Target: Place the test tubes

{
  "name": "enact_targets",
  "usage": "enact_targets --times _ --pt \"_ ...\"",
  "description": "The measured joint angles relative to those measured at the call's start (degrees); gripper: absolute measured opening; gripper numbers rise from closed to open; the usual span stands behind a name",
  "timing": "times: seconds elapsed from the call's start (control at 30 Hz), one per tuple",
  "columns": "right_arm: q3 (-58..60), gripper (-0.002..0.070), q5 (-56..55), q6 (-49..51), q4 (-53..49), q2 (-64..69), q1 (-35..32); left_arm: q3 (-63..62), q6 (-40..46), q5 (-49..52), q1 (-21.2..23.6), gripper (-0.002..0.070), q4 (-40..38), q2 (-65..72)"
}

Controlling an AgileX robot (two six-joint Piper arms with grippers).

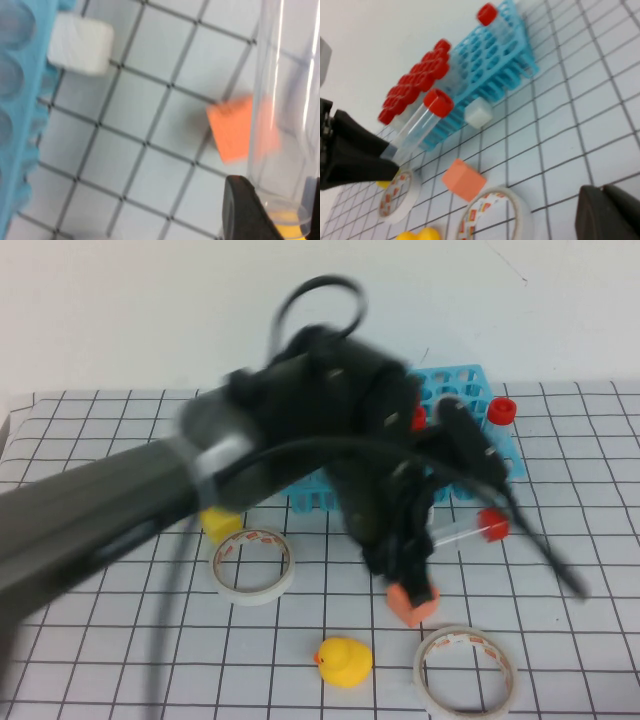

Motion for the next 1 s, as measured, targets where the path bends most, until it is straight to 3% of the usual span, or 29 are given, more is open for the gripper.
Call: enact_targets --times 0.2,0.37,0.5,0.7,0.87,1.0 --pt "0.0 -0.0001 1.0 -13.5 13.7 0.0 0.0 21.0 0.0 -12.7 0.0 0.0210 -2.9 -14.5" --pt "-0.5 -0.0001 1.5 -33.9 29.7 0.0 0.0 35.6 -1.4 -24.8 0.0 0.0210 -6.3 -25.9" --pt "-4.2 -0.0001 1.8 -42.8 34.0 1.6 0.0 45.5 -5.3 -34.2 0.0 0.0210 -6.6 -33.5" --pt "-9.9 -0.0001 9.2 -53.7 38.7 15.5 0.0 59.3 -15.6 -50.3 0.0 0.0210 -6.8 -43.4" --pt "-14.6 -0.0001 18.7 -72.5 47.3 29.5 0.4 67.1 -25.3 -69.1 0.0 0.0210 -7.0 -46.2" --pt "-20.5 -0.0001 25.3 -80.5 48.4 39.7 2.1 69.8 -30.7 -82.2 0.0 0.0210 -7.1 -45.0"
